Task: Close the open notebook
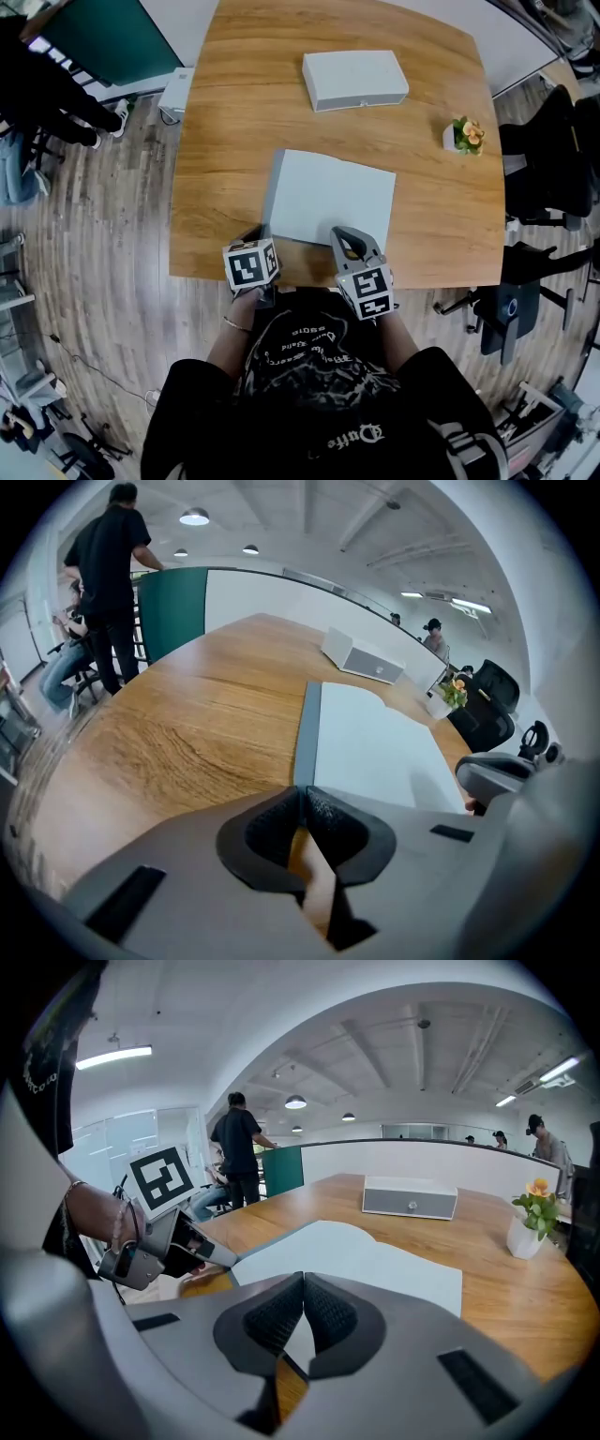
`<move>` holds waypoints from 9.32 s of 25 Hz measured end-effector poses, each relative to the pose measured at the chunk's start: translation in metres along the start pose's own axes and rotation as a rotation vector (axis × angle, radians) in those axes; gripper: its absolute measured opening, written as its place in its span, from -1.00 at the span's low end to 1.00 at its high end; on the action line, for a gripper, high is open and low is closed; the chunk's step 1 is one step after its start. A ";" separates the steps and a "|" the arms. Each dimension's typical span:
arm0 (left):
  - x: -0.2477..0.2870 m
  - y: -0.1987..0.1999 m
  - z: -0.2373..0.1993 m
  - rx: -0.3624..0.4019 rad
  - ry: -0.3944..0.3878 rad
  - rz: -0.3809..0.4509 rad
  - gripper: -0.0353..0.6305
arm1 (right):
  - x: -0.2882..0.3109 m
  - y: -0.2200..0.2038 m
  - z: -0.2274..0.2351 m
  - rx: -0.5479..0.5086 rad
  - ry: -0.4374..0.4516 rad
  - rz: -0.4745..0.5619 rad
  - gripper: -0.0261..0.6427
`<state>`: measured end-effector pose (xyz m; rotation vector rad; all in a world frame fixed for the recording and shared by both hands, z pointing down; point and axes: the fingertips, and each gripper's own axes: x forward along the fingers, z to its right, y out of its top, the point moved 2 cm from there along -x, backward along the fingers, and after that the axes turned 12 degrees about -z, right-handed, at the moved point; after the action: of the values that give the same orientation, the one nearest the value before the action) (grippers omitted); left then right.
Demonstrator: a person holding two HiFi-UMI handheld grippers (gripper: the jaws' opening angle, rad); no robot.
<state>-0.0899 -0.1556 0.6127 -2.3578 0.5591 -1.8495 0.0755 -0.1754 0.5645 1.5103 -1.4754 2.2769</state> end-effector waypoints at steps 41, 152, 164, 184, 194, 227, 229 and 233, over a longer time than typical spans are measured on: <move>-0.086 0.017 0.064 0.418 -0.118 0.219 -0.79 | -0.044 -0.012 -0.009 0.162 -0.195 0.075 -0.90; 0.011 -0.081 0.297 0.812 -0.637 -0.076 0.00 | -0.160 -0.077 0.113 0.399 -0.319 0.304 -0.90; -0.061 -0.017 0.218 0.740 -0.663 0.204 -0.02 | -0.129 -0.020 0.086 0.350 -0.328 0.310 -0.89; -0.140 0.071 0.095 0.557 -0.463 0.629 -0.09 | -0.096 0.068 0.051 0.115 -0.280 0.339 -0.87; -0.133 0.062 0.105 0.537 -0.517 0.606 -0.80 | -0.086 0.064 0.039 0.059 -0.210 0.284 -0.90; -0.127 0.054 0.108 0.552 -0.428 0.620 -0.83 | -0.096 0.042 0.029 0.080 -0.227 0.273 -0.91; -0.128 0.053 0.108 0.549 -0.433 0.617 -0.83 | -0.098 0.043 0.029 0.079 -0.234 0.286 -0.91; -0.128 0.052 0.107 0.544 -0.434 0.609 -0.83 | -0.099 0.046 0.027 0.085 -0.230 0.300 -0.91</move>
<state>-0.0247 -0.1768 0.4520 -1.8513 0.5459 -1.0215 0.1236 -0.1764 0.4633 1.7309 -1.7975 2.4201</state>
